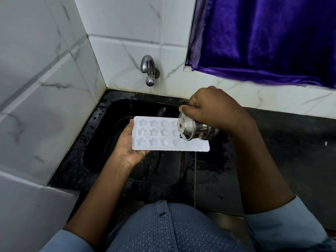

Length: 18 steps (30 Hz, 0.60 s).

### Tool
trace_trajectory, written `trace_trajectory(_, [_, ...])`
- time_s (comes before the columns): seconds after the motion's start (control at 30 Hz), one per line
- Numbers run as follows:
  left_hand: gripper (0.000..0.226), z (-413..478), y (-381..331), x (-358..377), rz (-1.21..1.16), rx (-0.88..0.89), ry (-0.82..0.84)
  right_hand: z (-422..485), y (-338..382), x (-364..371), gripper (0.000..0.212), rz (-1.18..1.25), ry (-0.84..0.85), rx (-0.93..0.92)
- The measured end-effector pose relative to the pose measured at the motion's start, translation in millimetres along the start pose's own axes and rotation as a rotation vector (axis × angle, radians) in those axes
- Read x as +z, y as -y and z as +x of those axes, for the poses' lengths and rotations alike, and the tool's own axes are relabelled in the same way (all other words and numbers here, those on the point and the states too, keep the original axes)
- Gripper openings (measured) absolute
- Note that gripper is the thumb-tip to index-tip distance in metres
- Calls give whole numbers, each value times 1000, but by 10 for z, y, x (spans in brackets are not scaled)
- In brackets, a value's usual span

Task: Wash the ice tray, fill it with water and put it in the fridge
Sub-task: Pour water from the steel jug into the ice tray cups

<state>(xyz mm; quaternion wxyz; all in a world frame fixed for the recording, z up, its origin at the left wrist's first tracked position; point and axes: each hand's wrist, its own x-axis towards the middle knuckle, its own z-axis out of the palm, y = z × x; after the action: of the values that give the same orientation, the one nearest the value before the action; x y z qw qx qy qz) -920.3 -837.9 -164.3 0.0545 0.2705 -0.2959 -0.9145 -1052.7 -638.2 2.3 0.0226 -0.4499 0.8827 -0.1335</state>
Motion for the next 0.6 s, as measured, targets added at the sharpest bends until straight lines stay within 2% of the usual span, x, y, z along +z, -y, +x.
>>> trace_trajectory(0.6, [65, 56, 62, 7, 15, -18, 20, -1, 68, -23, 55, -31, -7, 25])
